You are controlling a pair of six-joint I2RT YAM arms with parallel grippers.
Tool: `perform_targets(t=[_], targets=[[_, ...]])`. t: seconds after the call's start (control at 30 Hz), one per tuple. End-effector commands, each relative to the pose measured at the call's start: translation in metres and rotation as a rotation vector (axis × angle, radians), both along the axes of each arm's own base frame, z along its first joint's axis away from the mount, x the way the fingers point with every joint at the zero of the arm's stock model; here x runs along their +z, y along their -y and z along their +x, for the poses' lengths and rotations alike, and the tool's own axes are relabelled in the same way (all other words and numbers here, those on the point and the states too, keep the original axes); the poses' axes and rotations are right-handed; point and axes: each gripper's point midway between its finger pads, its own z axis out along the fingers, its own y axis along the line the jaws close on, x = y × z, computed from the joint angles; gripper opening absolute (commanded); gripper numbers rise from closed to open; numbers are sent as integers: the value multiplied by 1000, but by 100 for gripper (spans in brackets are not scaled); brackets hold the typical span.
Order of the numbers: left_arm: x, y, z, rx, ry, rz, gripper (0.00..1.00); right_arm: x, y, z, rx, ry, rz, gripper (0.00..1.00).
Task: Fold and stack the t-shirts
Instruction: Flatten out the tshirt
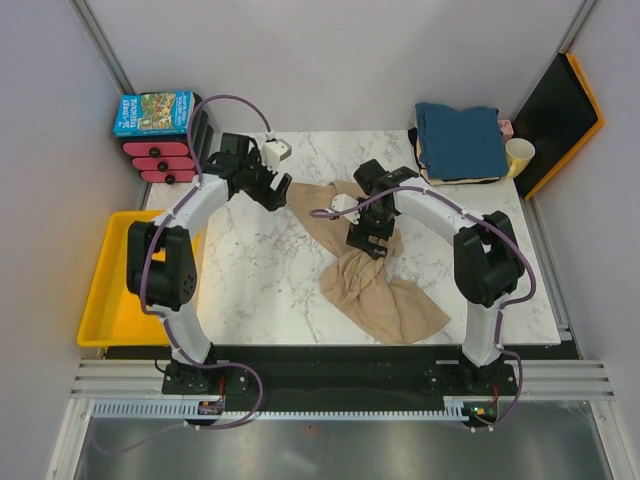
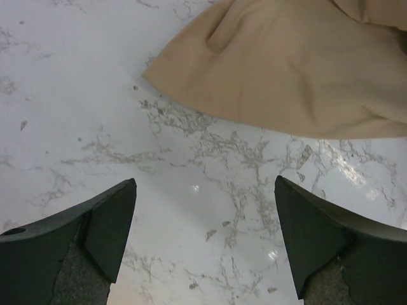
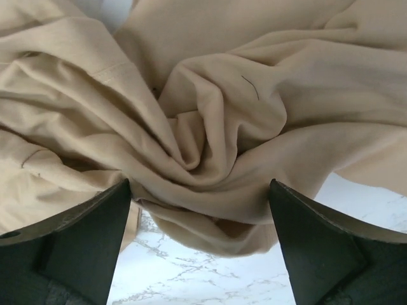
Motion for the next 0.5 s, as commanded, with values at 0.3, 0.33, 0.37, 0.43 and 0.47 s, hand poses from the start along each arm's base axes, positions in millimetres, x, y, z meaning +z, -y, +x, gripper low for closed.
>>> perform_targets(t=[0.3,0.33,0.37,0.43,0.47], targets=[[17,32,37,-48,45,-150,96,50,14,63,-116,282,-25,0],[17,32,37,-51,45,-151,96,64,15,70,-113,330,-29,0],[18,32,36,-56,48,-148,96,88,26,80,-135,419,-60,0],[21,33,33,-66,53,-155,96,136,36,102,-157,564,-56,0],[23,34,33,-70,56,-156,96,156,48,110,-188,633,-88,0]])
